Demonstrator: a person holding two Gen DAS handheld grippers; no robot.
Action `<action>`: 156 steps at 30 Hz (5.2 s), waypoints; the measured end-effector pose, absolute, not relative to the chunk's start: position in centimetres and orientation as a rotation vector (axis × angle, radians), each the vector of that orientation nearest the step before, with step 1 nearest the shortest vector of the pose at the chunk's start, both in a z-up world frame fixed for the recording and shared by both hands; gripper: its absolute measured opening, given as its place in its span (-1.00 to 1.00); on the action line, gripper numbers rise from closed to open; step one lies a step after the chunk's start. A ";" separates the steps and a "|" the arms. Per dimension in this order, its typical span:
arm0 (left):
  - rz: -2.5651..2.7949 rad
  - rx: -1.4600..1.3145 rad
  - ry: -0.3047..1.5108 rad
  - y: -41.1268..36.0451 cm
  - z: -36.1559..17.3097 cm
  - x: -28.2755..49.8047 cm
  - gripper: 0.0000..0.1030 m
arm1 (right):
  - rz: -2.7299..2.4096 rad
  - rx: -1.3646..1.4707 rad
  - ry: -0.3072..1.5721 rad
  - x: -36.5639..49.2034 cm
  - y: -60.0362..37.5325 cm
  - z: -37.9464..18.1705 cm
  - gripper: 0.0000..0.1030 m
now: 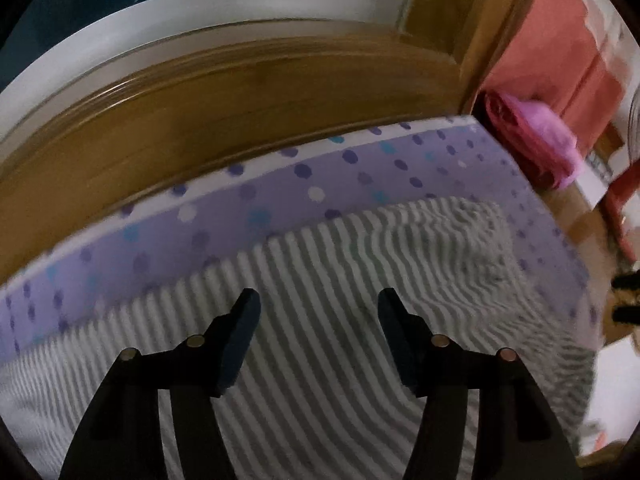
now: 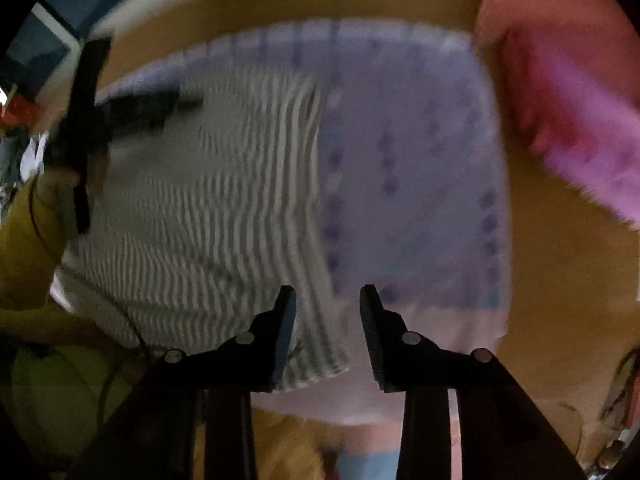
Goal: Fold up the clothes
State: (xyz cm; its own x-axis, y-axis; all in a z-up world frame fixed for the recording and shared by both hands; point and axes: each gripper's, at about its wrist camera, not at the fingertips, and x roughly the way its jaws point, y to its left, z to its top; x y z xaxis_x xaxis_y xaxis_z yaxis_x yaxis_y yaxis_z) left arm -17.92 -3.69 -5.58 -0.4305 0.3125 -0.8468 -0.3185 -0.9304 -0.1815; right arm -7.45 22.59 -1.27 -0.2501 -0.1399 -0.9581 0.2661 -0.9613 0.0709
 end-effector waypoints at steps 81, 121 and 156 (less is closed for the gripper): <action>2.340 -1.274 0.426 -36.9 -6.3 -4.4 0.73 | -2.468 1.422 -0.268 -6.7 -17.9 -9.3 -0.50; 2.321 -1.366 0.250 -37.2 -7.6 -12.6 0.75 | -2.674 1.493 0.256 -2.5 -15.3 -9.9 -0.91; 2.624 -1.518 0.010 -52.3 -5.0 -1.9 0.75 | -2.678 1.460 0.376 0.6 -12.2 -9.4 -0.96</action>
